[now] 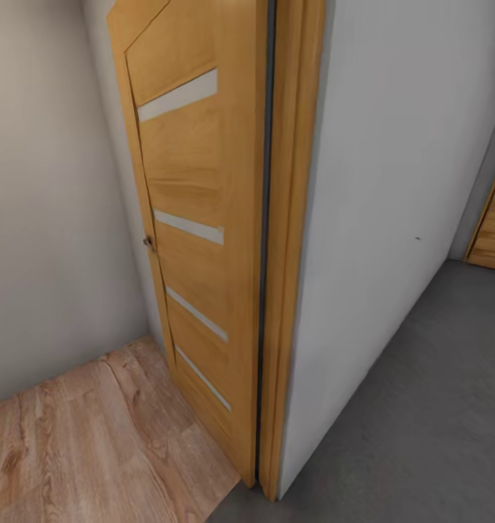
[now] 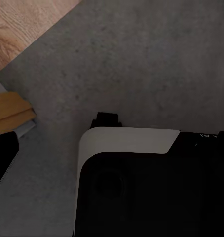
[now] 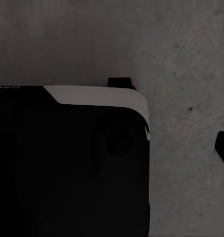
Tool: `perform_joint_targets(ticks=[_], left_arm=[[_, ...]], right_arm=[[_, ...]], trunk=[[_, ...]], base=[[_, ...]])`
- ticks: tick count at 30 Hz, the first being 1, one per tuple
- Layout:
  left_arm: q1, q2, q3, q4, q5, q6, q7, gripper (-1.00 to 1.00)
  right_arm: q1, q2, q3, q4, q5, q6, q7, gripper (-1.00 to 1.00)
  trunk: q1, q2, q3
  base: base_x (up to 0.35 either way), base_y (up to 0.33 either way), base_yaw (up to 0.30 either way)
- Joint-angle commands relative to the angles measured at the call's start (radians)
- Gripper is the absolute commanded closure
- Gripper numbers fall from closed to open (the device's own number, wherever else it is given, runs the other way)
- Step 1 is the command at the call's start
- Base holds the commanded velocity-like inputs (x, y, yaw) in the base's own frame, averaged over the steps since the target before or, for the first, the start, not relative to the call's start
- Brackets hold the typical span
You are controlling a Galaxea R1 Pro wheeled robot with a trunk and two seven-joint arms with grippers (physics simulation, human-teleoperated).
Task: Move the two storage containers from the living room to the garage. In the garage, place one container on the floor and stack the other container on top of it (either order is fine).
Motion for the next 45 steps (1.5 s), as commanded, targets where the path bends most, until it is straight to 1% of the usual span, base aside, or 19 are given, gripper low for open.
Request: perform_joint_targets(ticks=[1, 10, 14, 45], left_arm=[[-0.001, 0.000, -0.001, 0.001, 0.010, -0.003, 0.000, -1.00], [-0.001, 0.000, -0.001, 0.001, 0.011, -0.003, 0.000, -1.00], [-0.001, 0.000, -0.001, 0.001, 0.011, -0.003, 0.000, -1.00], [-0.001, 0.000, -0.001, 0.001, 0.011, -0.003, 0.000, -1.00]], right_arm=[[-0.001, 0.001, 0.008, 0.003, -0.009, -0.005, -0.001, -1.00], [-0.001, 0.001, 0.009, 0.003, -0.009, -0.007, -0.001, -1.00], [-0.001, 0.001, 0.008, 0.003, -0.009, -0.008, -0.001, -1.00], [-0.001, 0.001, 0.008, 0.002, -0.009, -0.008, -0.001, -1.00]], trunk=[[0.001, -0.001, -0.001], [0.001, -0.001, -0.001], [0.001, -0.001, -0.001], [0.001, -0.001, -0.001]], base=[[0.321, 0.000, 0.000], [0.318, 0.000, 0.001], [0.129, 0.000, 0.122], [0.007, 0.000, 0.265]])
